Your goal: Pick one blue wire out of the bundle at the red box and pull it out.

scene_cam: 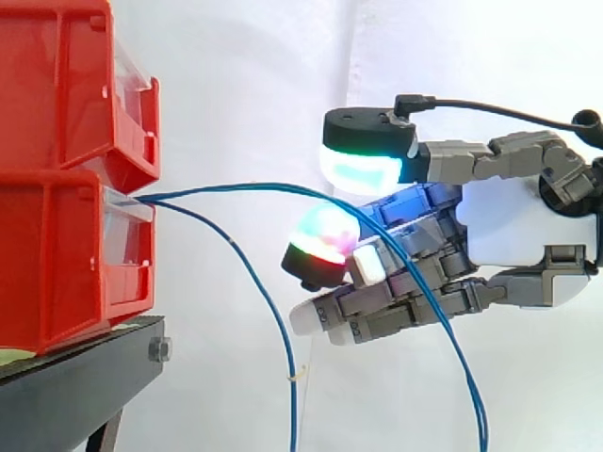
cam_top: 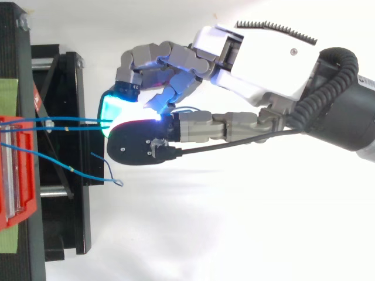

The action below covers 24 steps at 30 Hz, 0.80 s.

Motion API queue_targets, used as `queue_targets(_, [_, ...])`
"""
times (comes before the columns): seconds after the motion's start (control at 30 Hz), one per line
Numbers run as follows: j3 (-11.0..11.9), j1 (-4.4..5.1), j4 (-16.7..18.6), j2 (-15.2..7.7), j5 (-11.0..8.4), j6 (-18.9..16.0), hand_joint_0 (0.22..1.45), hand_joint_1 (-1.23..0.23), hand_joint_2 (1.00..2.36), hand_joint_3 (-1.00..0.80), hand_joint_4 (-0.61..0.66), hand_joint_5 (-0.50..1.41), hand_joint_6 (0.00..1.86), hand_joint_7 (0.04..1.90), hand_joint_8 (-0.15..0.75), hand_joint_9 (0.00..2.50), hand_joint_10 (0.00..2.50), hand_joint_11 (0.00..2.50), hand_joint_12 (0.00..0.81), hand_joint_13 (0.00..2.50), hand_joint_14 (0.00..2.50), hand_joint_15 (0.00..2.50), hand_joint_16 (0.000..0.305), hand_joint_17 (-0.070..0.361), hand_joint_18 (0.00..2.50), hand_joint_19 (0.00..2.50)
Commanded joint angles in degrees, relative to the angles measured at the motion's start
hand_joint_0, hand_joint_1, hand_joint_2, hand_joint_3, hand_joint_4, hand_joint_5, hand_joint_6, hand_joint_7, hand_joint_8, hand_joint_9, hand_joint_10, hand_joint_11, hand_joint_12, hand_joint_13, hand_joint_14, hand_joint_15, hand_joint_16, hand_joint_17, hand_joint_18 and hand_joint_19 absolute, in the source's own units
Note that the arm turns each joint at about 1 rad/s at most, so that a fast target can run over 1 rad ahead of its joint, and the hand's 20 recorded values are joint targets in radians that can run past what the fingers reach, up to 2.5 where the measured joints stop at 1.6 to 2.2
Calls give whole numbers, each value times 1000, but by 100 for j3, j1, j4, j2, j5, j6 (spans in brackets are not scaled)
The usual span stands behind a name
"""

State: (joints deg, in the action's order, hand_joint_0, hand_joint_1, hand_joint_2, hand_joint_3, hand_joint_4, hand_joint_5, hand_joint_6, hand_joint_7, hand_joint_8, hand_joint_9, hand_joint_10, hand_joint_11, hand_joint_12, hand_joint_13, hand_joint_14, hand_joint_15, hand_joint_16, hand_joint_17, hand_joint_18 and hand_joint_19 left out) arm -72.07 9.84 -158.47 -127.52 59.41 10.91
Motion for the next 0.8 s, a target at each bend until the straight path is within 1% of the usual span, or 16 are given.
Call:
queue_targets(0.0, [0,0,0,8,0,42,526,-513,1013,-286,260,-63,556,1263,284,1016,28,684,411,364,14,295,65,147,163,446])
queue_targets(0.1, [0,0,0,-1,0,69,526,-508,1013,-282,273,-61,551,1269,290,1016,30,680,415,367,13,291,66,150,167,448])
queue_targets(0.33, [0,0,0,-1,0,165,569,-519,1013,-226,287,-54,553,1266,299,1043,27,672,428,394,12,287,69,155,198,441])
queue_targets(0.43, [0,-9,0,8,0,165,582,-565,1013,-189,283,-55,564,1259,303,1048,27,667,434,403,12,290,70,158,212,428])
queue_targets(0.53, [0,-35,9,-1,-18,201,584,-636,1012,-154,280,-77,650,1113,313,1047,27,681,440,409,12,281,71,160,228,424])
queue_targets(0.57, [0,-44,18,-1,-18,201,586,-647,1012,-147,271,-84,680,1068,313,1048,25,691,438,408,12,285,71,160,232,415])
queue_targets(0.6, [0,-62,18,-1,-18,227,586,-648,1012,-141,272,-86,686,1063,318,1048,25,688,438,409,12,281,71,160,234,415])
queue_targets(0.63, [0,-62,18,-1,-18,245,587,-657,1013,-127,270,-94,722,999,317,1043,27,701,439,408,12,284,71,159,234,415])
queue_targets(0.77, [0,-70,18,-1,-26,368,590,-672,1014,-98,264,-103,764,949,317,1042,25,701,439,412,13,276,71,160,238,405])
